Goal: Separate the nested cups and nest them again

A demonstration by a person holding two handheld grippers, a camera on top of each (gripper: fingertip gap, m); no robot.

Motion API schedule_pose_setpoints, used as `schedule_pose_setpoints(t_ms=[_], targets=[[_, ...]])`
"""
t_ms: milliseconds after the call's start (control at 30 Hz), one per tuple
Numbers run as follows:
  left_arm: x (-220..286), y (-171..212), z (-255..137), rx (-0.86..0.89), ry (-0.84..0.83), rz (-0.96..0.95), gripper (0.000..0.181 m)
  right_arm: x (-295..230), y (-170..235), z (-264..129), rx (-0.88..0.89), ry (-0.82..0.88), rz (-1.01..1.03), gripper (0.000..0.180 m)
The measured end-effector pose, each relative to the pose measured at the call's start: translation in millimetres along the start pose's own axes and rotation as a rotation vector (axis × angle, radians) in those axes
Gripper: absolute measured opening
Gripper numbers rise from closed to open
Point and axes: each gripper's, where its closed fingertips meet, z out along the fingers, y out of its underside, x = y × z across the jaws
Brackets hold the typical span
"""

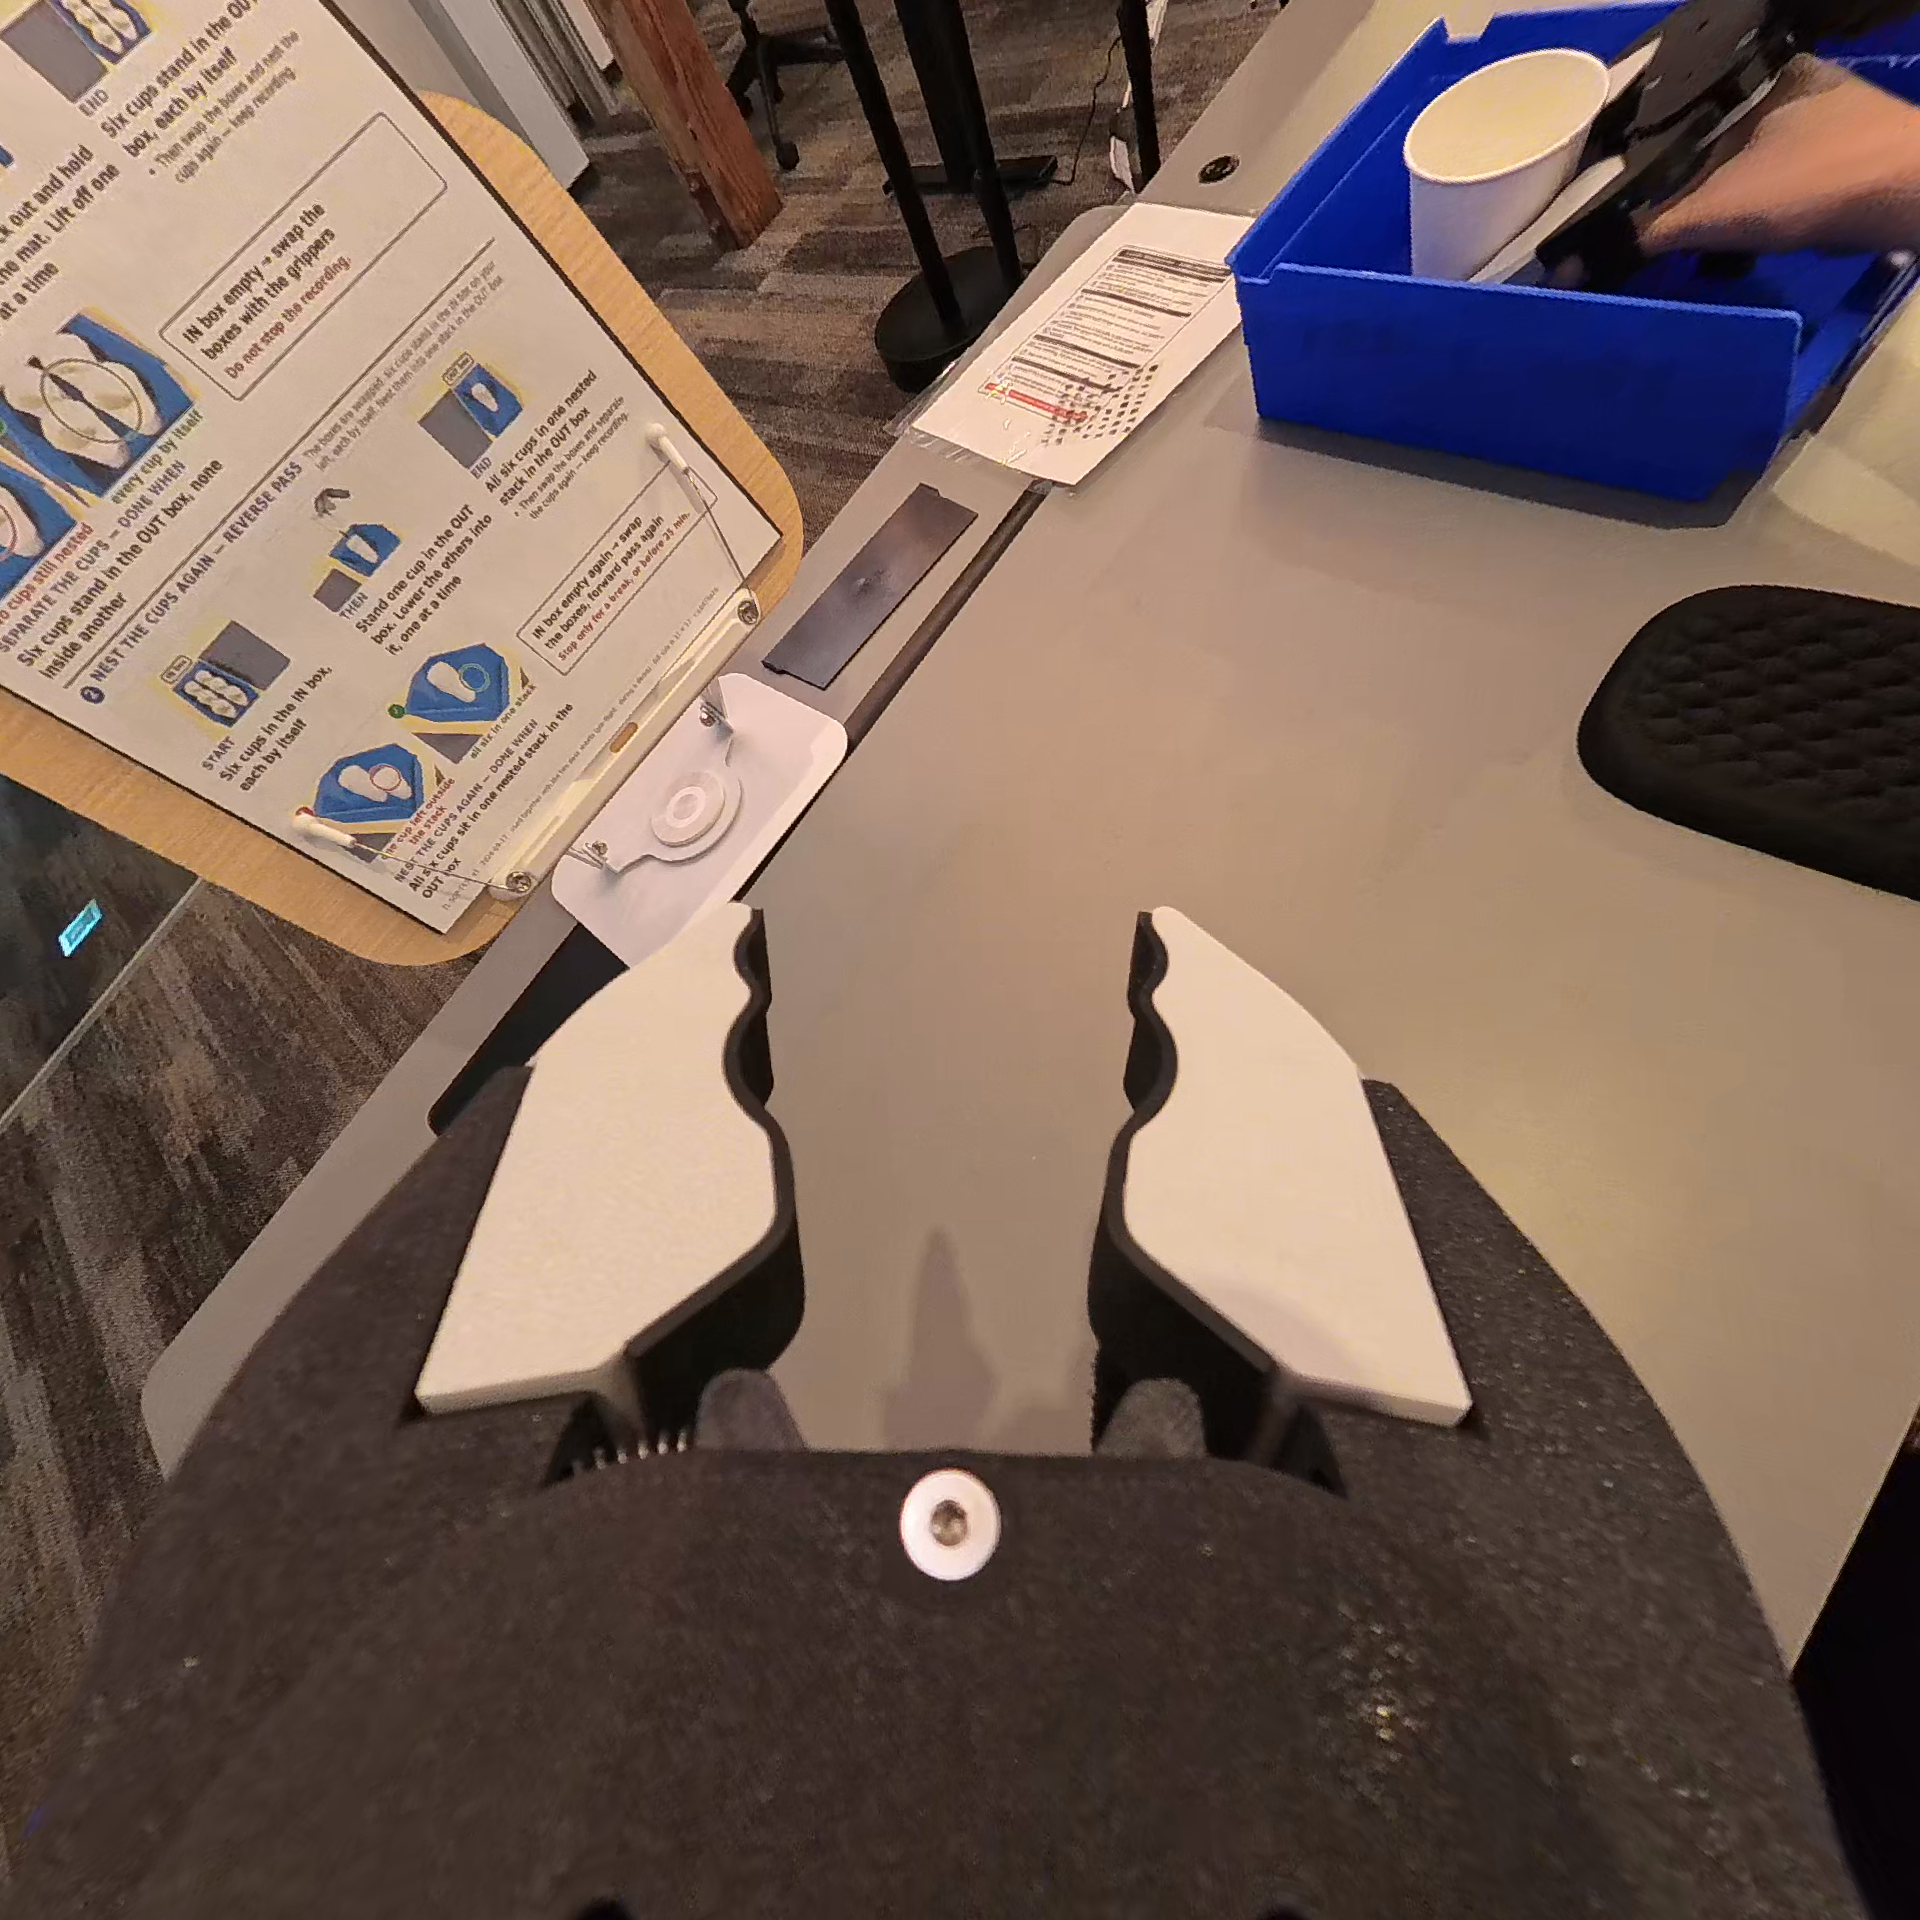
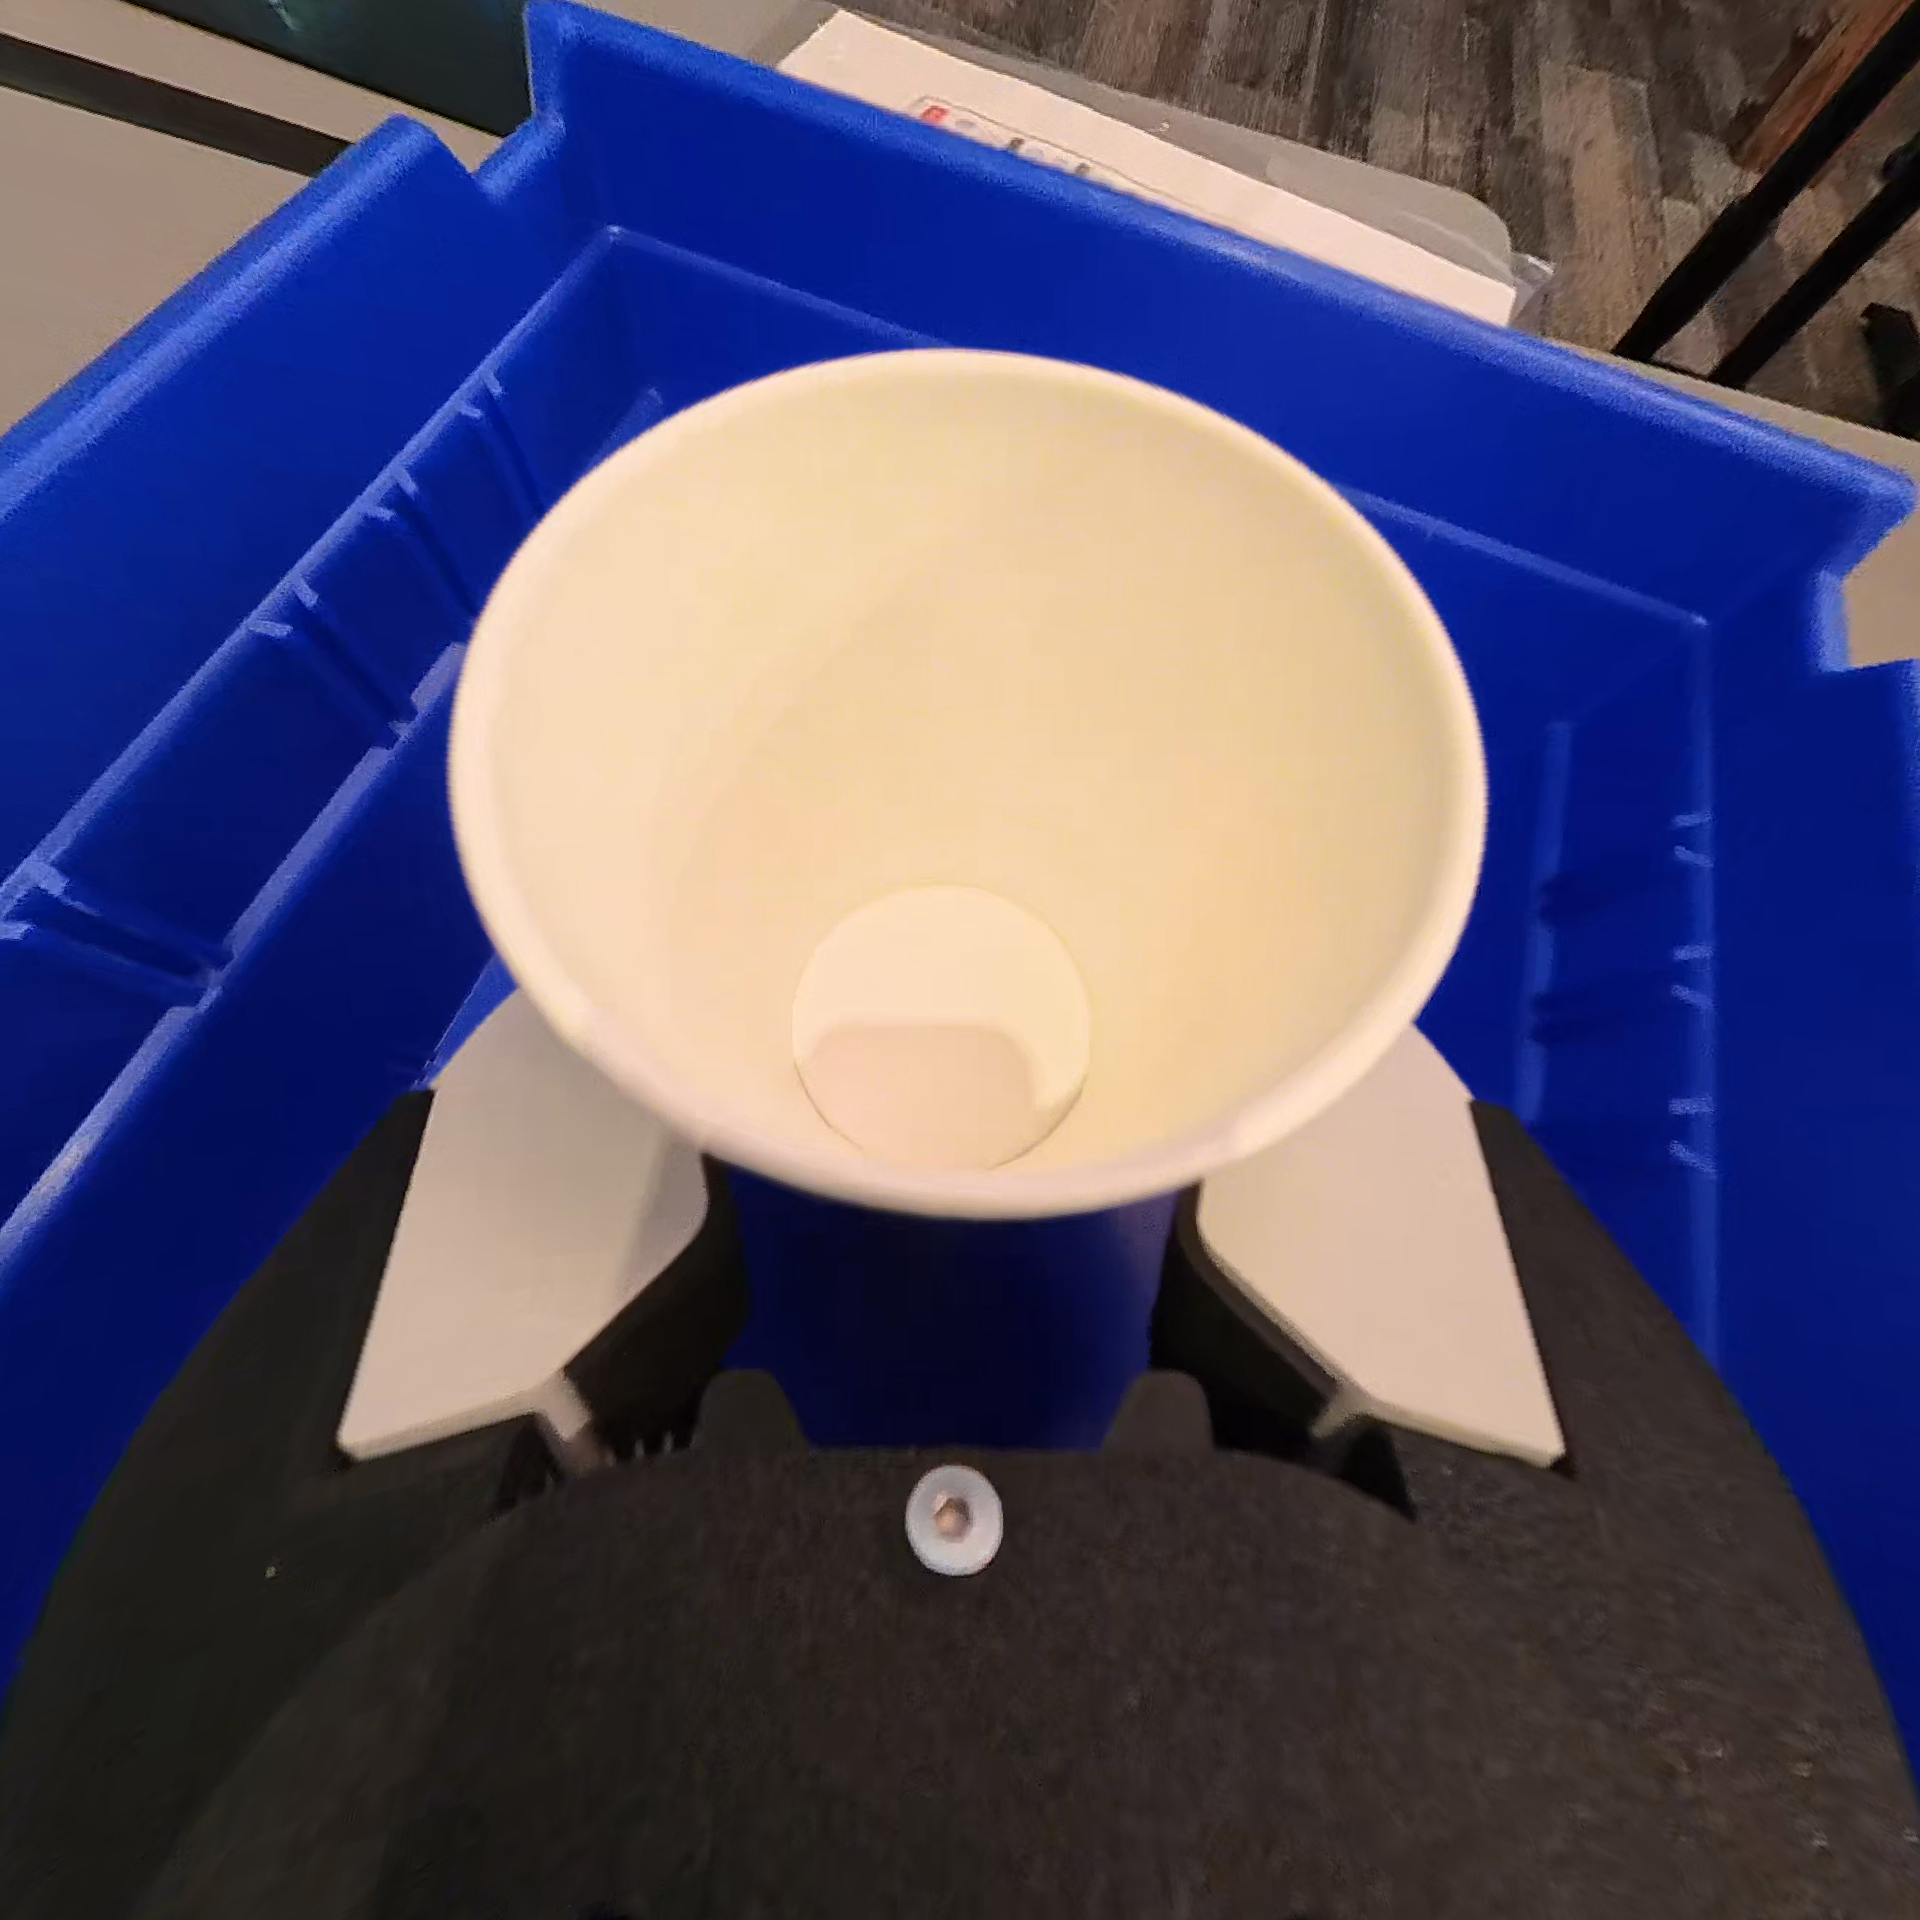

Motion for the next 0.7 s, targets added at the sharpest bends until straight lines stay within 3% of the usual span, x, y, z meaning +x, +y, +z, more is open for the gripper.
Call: schedule_pose_setpoints(t_ms=[233, 533, 700], targets=[[0, 1, -6, 0.004, -0.003, 0.009, 0.066, -3, 18, -7, -0.105, 0.002, 0.026, 0.082], [-3, 6, -23, 0.003, -0.037, 0.014, 0.066, 1, 15, -1, -0.11, 0.033, 0.049, 0.082], [-14, 26, -47, -0.019, -0.068, -0.037, 0.07, -2, 6, -12, -0.057, 0.041, 0.054, 0.091]])
